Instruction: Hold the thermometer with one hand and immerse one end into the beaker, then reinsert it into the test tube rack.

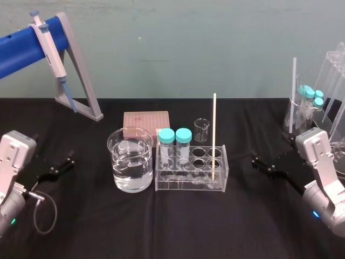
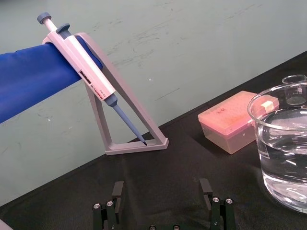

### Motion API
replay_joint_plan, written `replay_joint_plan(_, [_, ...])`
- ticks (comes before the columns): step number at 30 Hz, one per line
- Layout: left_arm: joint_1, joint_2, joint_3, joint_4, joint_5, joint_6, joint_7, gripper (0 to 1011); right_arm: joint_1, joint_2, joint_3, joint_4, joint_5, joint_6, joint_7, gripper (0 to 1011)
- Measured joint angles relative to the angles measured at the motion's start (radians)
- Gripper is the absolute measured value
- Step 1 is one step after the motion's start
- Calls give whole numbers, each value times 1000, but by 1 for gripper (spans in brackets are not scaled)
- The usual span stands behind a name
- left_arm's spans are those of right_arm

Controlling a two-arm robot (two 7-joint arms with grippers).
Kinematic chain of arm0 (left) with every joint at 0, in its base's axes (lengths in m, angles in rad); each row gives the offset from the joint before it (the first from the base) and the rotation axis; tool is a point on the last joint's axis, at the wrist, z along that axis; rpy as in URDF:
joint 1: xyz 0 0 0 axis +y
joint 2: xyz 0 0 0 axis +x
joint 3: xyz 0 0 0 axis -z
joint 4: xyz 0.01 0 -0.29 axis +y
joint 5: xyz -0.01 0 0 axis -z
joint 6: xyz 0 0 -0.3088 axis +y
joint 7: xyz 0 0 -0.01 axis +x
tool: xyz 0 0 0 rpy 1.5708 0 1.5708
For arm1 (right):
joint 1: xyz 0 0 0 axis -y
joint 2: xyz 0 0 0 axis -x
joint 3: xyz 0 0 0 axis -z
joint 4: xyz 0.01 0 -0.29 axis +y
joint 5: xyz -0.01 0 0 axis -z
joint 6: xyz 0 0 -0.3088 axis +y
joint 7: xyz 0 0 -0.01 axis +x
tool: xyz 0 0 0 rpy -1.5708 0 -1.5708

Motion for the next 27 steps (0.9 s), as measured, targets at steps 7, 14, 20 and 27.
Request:
replay_joint_plan(7, [0,0,0,0,0,0,0,1004,0,0,0,0,0,0,0,1003])
replay_joint_plan(14, [0,0,0,0,0,0,0,1004,0,0,0,0,0,0,0,1003])
replay_joint_plan(20, [0,0,0,0,0,0,0,1004,0,0,0,0,0,0,0,1003])
replay_joint_plan(27, [0,0,0,0,0,0,0,1004,0,0,0,0,0,0,0,1003])
